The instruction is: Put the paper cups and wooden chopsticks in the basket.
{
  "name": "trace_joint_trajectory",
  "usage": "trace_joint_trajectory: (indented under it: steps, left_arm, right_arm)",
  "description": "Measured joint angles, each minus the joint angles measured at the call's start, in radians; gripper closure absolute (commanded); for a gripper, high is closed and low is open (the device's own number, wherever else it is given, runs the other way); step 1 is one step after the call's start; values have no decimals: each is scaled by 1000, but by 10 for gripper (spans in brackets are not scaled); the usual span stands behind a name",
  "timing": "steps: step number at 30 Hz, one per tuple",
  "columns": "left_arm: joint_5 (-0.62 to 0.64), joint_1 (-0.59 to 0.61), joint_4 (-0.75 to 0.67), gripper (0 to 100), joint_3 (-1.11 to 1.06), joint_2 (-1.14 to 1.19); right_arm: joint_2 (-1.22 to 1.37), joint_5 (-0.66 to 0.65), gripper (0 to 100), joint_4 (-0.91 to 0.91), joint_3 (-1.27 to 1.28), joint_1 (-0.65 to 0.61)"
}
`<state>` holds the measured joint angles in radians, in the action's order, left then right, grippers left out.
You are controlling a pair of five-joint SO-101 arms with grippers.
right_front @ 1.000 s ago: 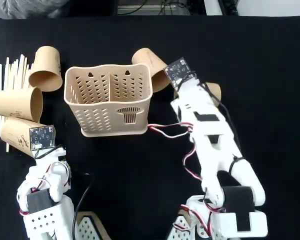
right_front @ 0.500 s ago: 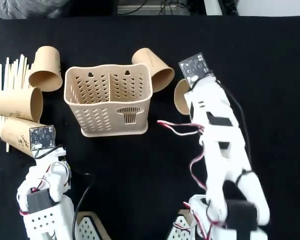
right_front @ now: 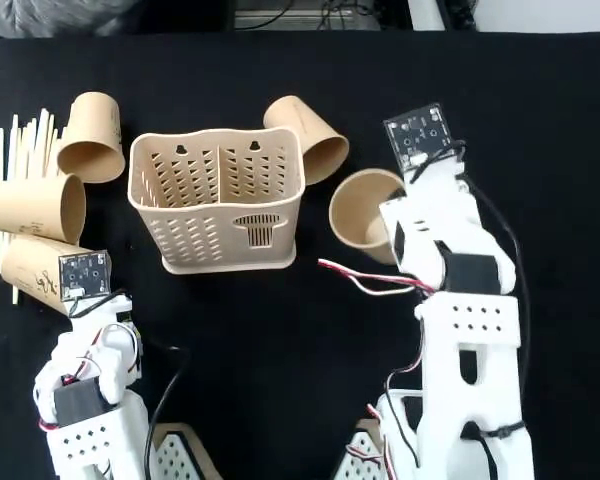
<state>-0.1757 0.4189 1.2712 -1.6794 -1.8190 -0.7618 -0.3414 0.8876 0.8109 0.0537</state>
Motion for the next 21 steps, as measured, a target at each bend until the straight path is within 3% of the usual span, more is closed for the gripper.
trace_joint_trajectory:
  steps: [6,12,18,21]
  left_arm:
    - [0,0,0,891,0,0]
    - [0,0,0,891,0,0]
    - [0,0,0,891,0,0]
    - [0,0,0,891,0,0]
  right_arm:
    - [104,41,979,89,-5,0]
    - [190,78,833,143,-66,28]
    - [201,57,961,226,-110,28]
    - [201,54,970,253,-123,28]
